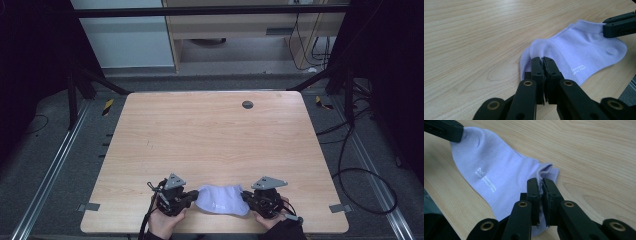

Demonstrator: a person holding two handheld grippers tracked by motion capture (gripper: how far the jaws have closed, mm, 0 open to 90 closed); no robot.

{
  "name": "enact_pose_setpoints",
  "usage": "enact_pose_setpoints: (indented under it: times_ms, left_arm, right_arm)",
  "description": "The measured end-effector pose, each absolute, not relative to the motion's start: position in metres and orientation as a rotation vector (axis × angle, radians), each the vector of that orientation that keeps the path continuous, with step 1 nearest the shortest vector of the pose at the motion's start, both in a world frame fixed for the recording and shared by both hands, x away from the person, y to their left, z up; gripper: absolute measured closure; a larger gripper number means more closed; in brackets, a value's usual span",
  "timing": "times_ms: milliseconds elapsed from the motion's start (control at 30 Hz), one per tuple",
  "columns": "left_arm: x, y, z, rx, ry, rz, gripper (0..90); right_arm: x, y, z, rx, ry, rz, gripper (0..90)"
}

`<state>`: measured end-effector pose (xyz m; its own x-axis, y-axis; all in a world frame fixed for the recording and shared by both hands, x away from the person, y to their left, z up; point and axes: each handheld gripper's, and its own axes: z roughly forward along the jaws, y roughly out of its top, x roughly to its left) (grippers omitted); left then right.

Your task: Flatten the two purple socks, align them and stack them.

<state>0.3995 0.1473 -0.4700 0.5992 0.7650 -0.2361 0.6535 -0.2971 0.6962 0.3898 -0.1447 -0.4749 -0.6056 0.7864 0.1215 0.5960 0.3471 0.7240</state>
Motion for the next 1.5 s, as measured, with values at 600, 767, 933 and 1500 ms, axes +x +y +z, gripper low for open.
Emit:
enact_pose_setpoints:
  times_ms: [600, 767, 933, 1500]
  left_arm:
    - [0.403, 0.140, -0.483, 2.034, 1.123, 0.178, 87.1]
    - [0.405, 0.141, -0.489, 2.056, 1.142, 0.177, 87.0]
    - [0.405, 0.140, -0.492, 2.075, 1.148, 0.182, 85.1]
    - [0.404, 0.108, -0.495, 2.087, 1.030, 0.299, 88.0]
  right_arm:
    - [0.396, -0.154, -0.479, 1.257, 2.311, 1.107, 84.9]
    - [0.400, -0.155, -0.486, 1.286, 2.334, 1.063, 84.5]
    - [0.400, -0.154, -0.487, 1.292, 2.349, 1.028, 78.7]
    - [0.404, -0.140, -0.497, 1.148, 2.409, 1.156, 89.5]
